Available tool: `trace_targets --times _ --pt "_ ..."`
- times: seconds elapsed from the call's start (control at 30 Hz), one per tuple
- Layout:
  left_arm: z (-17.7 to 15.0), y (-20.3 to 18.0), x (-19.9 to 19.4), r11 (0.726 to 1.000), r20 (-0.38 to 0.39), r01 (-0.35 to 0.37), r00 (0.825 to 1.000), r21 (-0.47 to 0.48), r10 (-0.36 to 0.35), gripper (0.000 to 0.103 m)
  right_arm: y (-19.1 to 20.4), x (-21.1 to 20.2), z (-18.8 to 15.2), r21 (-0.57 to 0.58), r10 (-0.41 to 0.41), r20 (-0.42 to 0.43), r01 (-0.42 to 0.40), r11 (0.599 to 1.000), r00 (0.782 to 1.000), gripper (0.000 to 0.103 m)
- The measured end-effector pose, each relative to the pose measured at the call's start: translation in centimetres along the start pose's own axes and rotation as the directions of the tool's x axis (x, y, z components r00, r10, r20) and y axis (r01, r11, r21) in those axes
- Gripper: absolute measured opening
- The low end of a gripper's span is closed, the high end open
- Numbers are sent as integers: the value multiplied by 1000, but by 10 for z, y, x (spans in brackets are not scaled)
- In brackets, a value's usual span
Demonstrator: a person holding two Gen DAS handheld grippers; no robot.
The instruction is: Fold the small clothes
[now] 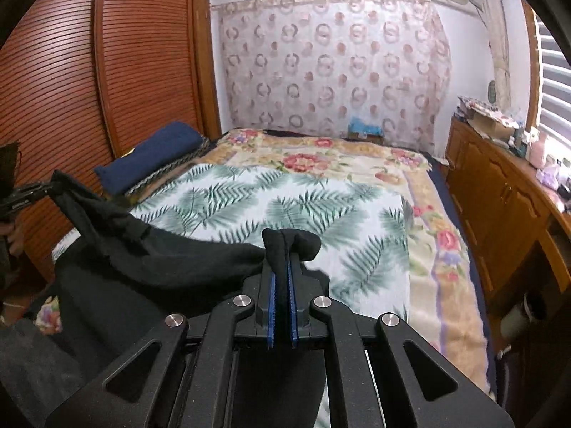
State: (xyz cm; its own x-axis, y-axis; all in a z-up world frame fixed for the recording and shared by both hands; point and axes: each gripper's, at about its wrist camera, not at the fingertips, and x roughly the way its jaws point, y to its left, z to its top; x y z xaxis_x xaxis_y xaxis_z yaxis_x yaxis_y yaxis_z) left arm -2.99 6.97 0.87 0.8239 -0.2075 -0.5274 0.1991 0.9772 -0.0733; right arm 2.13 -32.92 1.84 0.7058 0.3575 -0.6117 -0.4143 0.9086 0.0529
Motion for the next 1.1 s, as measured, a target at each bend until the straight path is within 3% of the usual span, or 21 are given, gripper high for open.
trace_targets --times 0.17,0.33,0.53,0.67,0.77,1.0,1.1 --pt "-22 -5 -14 1000 -57 -8 998 1 8 0 13 -14 -26 -2 24 -58 -24 1000 998 3" --pt "-50 -7 -4 1000 -125 -29 992 2 29 0 19 -6 -54 25 28 -125 -25 999 992 3" --pt "-53 -5 -10 1000 -117 -25 993 -9 24 5 13 0 -61 29 3 -172 2 1000 985 6" --pt "-42 -6 -22 999 -86 -33 996 8 34 21 14 -16 -49 17 10 -127 -8 1000 992 10" --pt "-34 -4 -30 999 -57 -33 998 8 33 27 13 -20 -40 2 -2 -108 2 1000 994 12" --pt "-20 7 -19 999 -55 -48 997 4 48 56 7 -10 -24 -5 -24 -82 23 1000 996 20" --pt "-15 15 -4 999 -69 -42 997 -7 42 62 7 -6 -17 -13 -30 -66 29 999 997 34"
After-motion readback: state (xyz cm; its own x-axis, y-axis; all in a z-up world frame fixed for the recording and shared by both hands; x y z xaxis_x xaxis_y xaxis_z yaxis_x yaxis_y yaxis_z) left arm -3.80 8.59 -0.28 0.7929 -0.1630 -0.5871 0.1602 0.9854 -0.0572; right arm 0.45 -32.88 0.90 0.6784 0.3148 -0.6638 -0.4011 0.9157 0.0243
